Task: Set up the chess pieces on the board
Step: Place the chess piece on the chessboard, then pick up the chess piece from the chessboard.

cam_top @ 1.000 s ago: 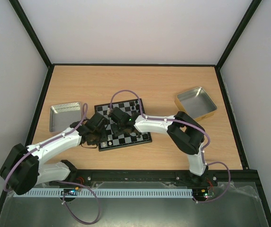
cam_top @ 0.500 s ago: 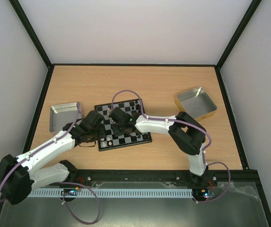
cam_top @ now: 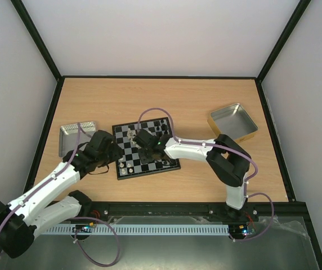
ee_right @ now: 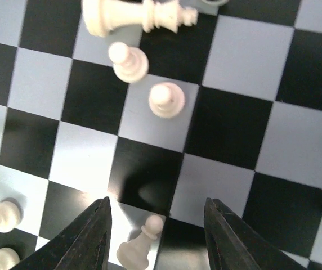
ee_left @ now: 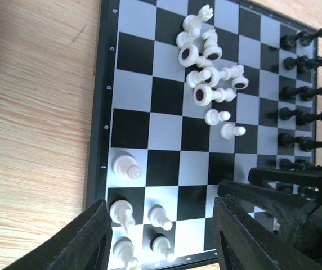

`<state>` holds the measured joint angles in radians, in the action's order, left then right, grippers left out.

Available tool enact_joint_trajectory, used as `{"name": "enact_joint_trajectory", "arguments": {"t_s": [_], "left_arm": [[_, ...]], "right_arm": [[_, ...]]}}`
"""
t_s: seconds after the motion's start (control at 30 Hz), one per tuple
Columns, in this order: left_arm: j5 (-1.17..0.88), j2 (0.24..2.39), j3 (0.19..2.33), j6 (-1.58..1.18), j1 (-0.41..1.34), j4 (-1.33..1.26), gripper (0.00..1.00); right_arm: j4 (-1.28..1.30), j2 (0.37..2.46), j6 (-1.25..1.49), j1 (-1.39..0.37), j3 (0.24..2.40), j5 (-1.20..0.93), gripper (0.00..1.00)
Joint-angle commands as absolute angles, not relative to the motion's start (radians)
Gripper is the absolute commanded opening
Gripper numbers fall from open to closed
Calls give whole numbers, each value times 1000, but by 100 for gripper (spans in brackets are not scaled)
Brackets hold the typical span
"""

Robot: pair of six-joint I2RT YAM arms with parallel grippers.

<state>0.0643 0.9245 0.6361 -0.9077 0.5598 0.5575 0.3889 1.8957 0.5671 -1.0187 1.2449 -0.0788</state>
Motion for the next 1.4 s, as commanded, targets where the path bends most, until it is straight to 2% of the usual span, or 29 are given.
{"name": "enact_joint_trajectory", "arguments": {"t_s": [0.0, 0.13, 0.37, 0.53, 0.77, 0.87, 1.13, 1.37], "left_arm": [[70, 901, 621, -899, 547, 523, 51], [53, 903, 612, -883, 541, 506, 52], [36, 892, 601, -868, 537, 499, 52], [32, 888, 603, -865, 533, 497, 52], [23, 889, 610, -866, 531, 493, 53], [1, 890, 612, -867, 523, 482, 55], [-227, 873, 607, -870, 422, 337, 63], [-540, 861, 603, -911, 356, 90, 73]], "right_arm": [[455, 1849, 650, -1048, 1213, -23, 44], [441, 1855, 702, -1072, 1197, -33, 43], [462, 1885, 758, -1089, 1203, 20, 29], [491, 1895, 763, -1089, 1211, 62, 24], [473, 1881, 755, -1089, 1200, 69, 13], [428, 1856, 722, -1089, 1179, 62, 11], [42, 1665, 497, -1001, 1006, -137, 13], [-164, 1549, 311, -902, 969, -506, 13]]}}
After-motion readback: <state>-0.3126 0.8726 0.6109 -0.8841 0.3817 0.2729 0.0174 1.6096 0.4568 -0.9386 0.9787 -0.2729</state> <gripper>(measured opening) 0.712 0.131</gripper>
